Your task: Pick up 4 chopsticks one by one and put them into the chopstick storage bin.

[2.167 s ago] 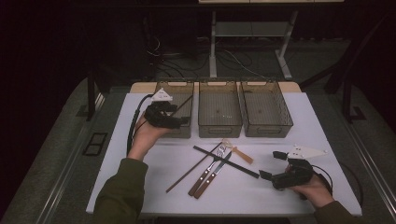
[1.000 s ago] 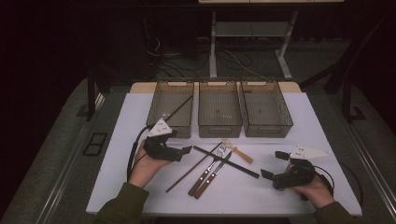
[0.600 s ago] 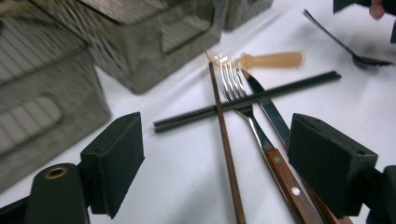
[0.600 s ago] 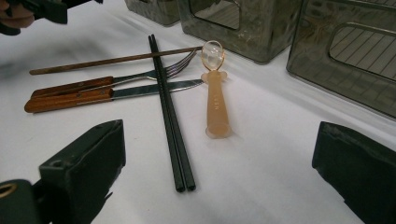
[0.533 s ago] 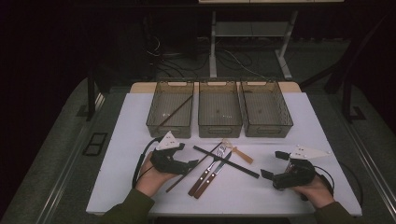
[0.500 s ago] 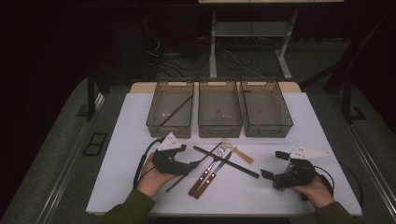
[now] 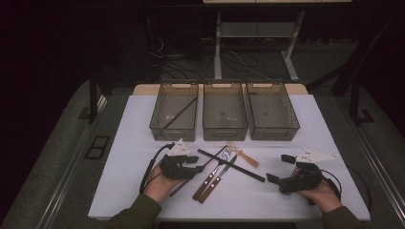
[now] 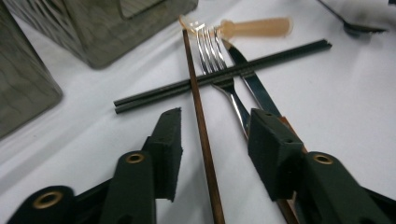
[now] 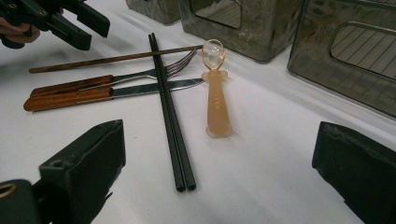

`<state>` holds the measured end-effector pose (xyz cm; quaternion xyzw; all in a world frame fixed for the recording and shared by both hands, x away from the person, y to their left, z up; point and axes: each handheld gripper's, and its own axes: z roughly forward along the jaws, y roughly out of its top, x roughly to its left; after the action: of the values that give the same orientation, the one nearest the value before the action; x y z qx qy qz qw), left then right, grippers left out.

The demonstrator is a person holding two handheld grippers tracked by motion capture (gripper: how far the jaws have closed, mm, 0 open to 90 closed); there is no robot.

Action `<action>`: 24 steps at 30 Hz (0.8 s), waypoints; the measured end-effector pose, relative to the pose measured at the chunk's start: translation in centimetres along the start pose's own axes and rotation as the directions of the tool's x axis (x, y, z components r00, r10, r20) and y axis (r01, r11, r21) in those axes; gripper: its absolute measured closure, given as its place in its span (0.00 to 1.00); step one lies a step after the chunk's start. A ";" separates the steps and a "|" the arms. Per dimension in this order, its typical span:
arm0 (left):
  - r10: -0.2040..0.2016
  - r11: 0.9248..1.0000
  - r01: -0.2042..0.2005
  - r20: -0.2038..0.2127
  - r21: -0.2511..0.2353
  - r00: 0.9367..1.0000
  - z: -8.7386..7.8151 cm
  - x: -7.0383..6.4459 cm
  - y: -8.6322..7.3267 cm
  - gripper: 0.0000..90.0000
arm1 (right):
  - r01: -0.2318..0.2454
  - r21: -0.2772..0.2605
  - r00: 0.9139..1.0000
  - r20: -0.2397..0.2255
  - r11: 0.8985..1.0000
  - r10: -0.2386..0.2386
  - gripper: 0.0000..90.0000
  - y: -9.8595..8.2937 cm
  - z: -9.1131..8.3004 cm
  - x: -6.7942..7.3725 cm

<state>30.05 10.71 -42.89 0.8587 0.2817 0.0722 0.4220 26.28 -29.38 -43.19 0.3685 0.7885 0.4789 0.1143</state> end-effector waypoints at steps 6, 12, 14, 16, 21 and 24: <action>0.005 0.999 -0.005 -0.002 0.041 1.000 0.6 0.1 -0.2 0.73 | 0.003 0.001 1.000 0.000 1.000 -0.003 0.03 0.0 0.0 0.0; -0.001 0.997 0.002 -0.015 0.082 1.000 1.0 0.0 -0.3 0.79 | -0.002 0.000 1.000 -0.001 1.000 0.002 0.03 0.0 0.0 0.0; -0.007 0.996 0.009 -0.020 0.093 1.000 1.0 0.0 -0.4 0.80 | 0.001 0.002 1.000 -0.001 1.000 -0.001 0.03 0.0 0.0 0.0; -0.010 0.996 0.012 -0.015 0.093 1.000 1.2 0.0 -0.4 0.81 | -0.001 0.002 1.000 -0.004 1.000 0.001 0.03 0.0 0.0 0.1; 0.001 0.993 0.002 -0.023 0.121 1.000 1.5 -0.1 -0.5 0.83 | 0.000 0.002 1.000 -0.004 1.000 0.000 0.03 0.0 0.0 0.1; 0.003 0.991 0.000 -0.026 0.132 1.000 1.8 0.0 -0.6 0.84 | 0.000 0.003 1.000 -0.004 1.000 0.000 0.03 0.0 0.0 0.1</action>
<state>30.40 9.78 -44.46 0.8839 0.2907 0.0647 0.3606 26.25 -29.30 -43.21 0.3676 0.7894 0.4787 0.1122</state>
